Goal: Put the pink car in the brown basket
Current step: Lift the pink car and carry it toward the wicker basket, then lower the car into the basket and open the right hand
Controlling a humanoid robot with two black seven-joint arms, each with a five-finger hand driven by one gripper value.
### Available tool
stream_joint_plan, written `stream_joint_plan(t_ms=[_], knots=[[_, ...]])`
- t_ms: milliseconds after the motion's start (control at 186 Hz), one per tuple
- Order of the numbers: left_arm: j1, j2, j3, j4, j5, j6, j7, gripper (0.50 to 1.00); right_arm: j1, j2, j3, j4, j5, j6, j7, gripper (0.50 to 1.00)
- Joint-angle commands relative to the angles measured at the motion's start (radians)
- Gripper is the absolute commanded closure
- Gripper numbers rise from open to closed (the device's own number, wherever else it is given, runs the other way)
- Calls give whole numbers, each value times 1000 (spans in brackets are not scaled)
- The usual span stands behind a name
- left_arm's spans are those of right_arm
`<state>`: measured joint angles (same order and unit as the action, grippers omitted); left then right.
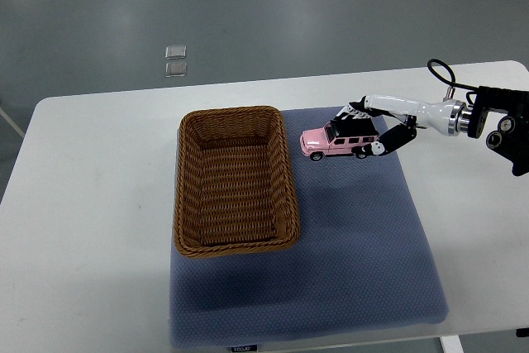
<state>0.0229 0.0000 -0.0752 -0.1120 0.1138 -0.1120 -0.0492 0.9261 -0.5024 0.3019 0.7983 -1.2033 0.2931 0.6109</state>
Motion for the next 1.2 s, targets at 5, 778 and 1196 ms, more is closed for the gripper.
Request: stream_joint_plan(t_ms=[5,778,1196], knots=[[0,0,0,0,0,0,0,500,20,38,0,2,7,-5,0,1000],[0,0,0,0,0,0,0,500,122,450,-47,-133,-16,-37,-209,1000],[0,0,0,0,0,0,0,500,82,433,-33,-130,5,-52,-210,621]])
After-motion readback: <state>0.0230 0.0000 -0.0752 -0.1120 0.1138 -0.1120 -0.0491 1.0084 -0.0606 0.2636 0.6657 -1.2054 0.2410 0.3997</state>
